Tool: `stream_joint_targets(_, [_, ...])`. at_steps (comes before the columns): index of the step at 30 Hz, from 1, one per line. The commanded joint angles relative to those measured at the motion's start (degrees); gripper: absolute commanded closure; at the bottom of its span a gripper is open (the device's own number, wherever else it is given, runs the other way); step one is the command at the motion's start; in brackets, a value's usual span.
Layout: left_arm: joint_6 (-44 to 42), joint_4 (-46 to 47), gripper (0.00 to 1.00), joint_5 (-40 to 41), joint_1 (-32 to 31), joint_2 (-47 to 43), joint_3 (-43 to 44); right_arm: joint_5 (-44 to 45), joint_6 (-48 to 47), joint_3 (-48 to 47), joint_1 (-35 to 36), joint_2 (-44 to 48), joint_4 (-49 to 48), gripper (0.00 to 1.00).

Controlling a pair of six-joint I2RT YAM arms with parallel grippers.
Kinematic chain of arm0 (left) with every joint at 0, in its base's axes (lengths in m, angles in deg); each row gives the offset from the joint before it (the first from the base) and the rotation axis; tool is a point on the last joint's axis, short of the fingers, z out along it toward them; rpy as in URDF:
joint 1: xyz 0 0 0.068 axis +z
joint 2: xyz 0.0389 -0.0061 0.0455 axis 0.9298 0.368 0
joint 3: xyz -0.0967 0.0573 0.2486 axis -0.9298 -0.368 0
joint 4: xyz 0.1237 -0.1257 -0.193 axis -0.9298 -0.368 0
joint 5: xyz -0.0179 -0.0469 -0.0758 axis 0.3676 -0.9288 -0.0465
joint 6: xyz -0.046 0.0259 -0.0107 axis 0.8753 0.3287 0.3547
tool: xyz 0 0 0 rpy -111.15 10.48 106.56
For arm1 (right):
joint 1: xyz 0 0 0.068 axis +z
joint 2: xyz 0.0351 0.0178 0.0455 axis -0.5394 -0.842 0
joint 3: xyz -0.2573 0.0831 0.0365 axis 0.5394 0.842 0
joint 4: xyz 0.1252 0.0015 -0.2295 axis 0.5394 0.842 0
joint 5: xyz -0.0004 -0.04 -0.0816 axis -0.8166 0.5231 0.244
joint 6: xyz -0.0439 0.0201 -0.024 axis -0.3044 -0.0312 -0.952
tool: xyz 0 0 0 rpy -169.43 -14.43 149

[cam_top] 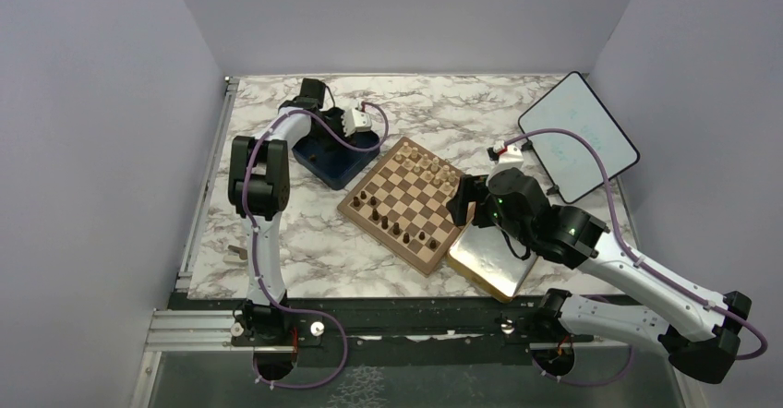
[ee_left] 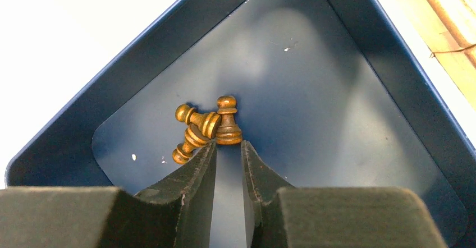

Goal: Set up the chess pieces on the board
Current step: Pick up the chess piece from the storage box.

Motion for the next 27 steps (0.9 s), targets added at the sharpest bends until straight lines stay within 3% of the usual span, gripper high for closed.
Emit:
stream_joint_targets(1, [4.58, -1.79, 0.76, 3.71, -0.33, 0.79, -0.39, 1.09, 0.54, 0.66, 0.44, 1.01, -0.89, 0.20])
stream_joint_targets(10, [17.57, 3.07, 0.66, 8.90, -0.36, -5.31, -3.13, 0.99, 0.34, 0.96, 0.44, 1.63, -0.77, 0.20])
stream_joint_targets(11, [18.35, 3.16, 0.60, 10.13, -0.36, -5.82, -3.15, 1.03, 0.29, 1.02, 0.44, 1.74, -0.69, 0.20])
stream_joint_targets(13, [19.97, 3.34, 0.27, 11.47, -0.36, -6.74, -3.10, 1.03, 0.33, 1.33, 0.44, 2.12, -0.84, 0.20])
stream_joint_targets(14, [20.77, 3.56, 0.18, 11.93, -0.40, -7.18, -3.29, 1.00, 0.33, 1.47, 0.44, 2.36, -0.94, 0.20])
stream_joint_targets(17, [23.17, 4.56, 0.01, 12.09, -0.43, -8.63, -4.89, 0.94, 0.31, 1.51, 0.44, 2.66, -1.14, 0.20])
stream_joint_targets(22, [29.10, 7.65, 0.01, 18.92, -1.34, -9.80, -5.88, 0.16, 0.21, 1.51, 0.44, 3.08, -1.12, 0.20])
stream_joint_targets(27, [38.65, 7.74, 0.01, 25.92, -1.38, -9.24, -1.28, 0.37, 0.21, 1.48, 0.44, 4.12, -0.33, 0.20])
